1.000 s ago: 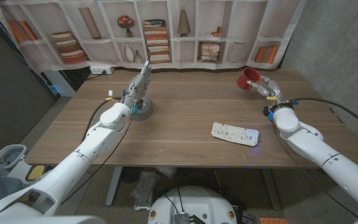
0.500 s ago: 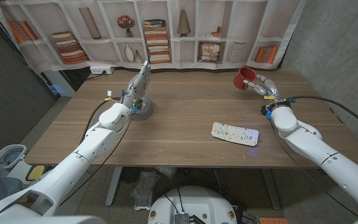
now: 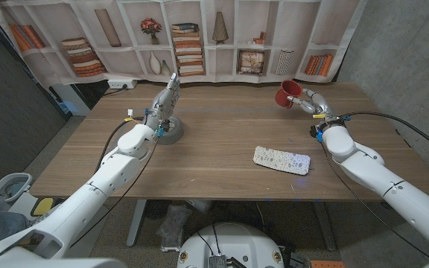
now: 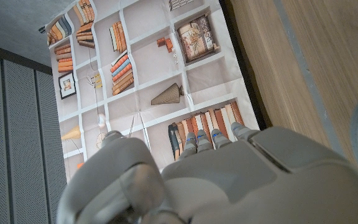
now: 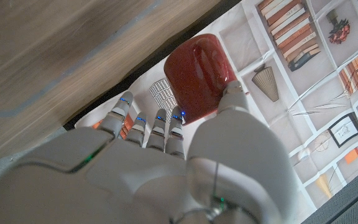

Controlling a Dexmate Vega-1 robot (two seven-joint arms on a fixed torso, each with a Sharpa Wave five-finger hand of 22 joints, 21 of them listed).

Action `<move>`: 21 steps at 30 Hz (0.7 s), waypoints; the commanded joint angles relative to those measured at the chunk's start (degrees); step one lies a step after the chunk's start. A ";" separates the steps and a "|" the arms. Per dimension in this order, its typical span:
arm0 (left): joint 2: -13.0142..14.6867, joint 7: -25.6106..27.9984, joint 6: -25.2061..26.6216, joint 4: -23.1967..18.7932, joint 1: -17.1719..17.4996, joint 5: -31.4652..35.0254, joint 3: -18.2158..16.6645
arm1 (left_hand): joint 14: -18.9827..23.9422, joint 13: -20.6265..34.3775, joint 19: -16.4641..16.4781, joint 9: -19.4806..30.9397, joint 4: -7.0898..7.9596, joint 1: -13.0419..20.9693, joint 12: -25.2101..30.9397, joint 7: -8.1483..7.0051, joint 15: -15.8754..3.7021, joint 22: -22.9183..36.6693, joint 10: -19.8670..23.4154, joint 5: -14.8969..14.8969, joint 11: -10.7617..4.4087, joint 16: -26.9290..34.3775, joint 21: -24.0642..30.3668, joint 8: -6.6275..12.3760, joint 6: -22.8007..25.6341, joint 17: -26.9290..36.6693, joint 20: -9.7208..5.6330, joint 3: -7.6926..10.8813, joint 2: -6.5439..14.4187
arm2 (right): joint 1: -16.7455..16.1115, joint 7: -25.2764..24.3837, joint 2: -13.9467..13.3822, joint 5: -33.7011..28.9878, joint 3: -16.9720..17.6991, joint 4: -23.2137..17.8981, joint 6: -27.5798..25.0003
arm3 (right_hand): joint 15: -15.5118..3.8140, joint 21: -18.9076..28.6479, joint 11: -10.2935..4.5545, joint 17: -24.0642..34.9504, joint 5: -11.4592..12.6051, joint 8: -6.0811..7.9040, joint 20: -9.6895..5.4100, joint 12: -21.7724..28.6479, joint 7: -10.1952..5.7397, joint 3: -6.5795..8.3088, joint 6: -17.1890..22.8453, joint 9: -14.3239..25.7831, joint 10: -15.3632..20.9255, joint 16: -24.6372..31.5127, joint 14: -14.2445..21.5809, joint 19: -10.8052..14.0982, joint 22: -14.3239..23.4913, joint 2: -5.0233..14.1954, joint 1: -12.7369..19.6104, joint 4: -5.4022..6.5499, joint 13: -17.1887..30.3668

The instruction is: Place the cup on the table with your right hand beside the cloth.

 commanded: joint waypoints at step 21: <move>-0.11 0.07 -0.63 0.22 0.77 -0.03 -0.24 | 0.08 0.30 -1.52 0.23 0.01 0.52 -0.14 0.09 0.02 0.27 0.16 -0.07 0.13 -0.12 0.41 -0.16 0.05 0.13 -1.51 -0.61 0.37 | 2.54 3.49 -0.23 -2.84 -3.15 -0.63 -2.19 | -0.31 -0.18 0.04 0.11 -0.85 -0.12 0.32 -0.46 -8.43 0.49 9.02 0.22 0.31 -0.19 0.46 0.34 0.19 0.48 0.28 0.03 0.01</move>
